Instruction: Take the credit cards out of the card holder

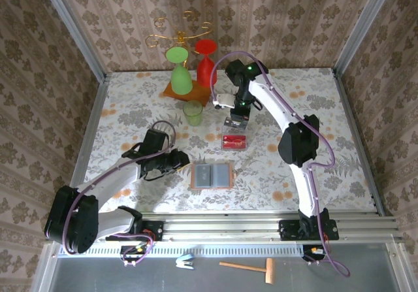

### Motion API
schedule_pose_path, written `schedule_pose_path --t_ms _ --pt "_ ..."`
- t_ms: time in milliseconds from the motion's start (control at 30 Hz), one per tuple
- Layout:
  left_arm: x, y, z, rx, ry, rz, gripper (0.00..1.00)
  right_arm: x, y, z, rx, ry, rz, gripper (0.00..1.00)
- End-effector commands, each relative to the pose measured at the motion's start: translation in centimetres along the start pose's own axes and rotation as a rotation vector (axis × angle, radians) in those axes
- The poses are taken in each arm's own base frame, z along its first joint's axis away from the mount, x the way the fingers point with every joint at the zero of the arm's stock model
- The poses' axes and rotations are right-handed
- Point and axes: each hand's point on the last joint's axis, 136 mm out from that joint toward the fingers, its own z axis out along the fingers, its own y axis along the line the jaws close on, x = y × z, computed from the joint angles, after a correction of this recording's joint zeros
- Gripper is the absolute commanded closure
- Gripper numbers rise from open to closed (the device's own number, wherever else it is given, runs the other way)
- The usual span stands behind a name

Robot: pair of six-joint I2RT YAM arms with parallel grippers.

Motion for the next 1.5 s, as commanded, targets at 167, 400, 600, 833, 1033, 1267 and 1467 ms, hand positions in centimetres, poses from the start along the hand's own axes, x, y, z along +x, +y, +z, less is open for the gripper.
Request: schedule_pose_path --t_ms 167,400,600,833,1033,1267,1467 --pt "-0.3 -0.1 -0.9 -0.014 -0.024 -0.011 0.75 0.8 0.0 1.8 -0.063 0.04 -0.031 1.0" --pt "-0.3 0.1 -0.9 -0.022 -0.029 -0.021 0.74 1.1 0.1 3.4 -0.097 0.058 -0.036 1.0" --pt "-0.1 0.4 -0.9 -0.028 -0.025 -0.032 0.75 1.0 0.8 4.4 -0.152 0.055 -0.025 1.0" --pt "-0.2 0.3 -0.6 -0.027 -0.019 -0.033 0.74 0.8 1.6 3.9 -0.181 0.045 -0.016 1.0" --pt "-0.4 0.0 -0.6 -0.018 -0.02 -0.029 0.74 0.1 0.8 1.7 -0.11 0.007 -0.008 1.0" --pt "-0.4 0.0 -0.4 -0.011 -0.016 -0.031 0.74 -1.2 0.2 -1.0 -0.055 -0.054 -0.01 1.0" --pt "-0.4 0.1 -0.3 -0.013 -0.012 -0.03 0.74 -0.8 -0.1 0.0 -0.061 -0.031 -0.047 1.0"
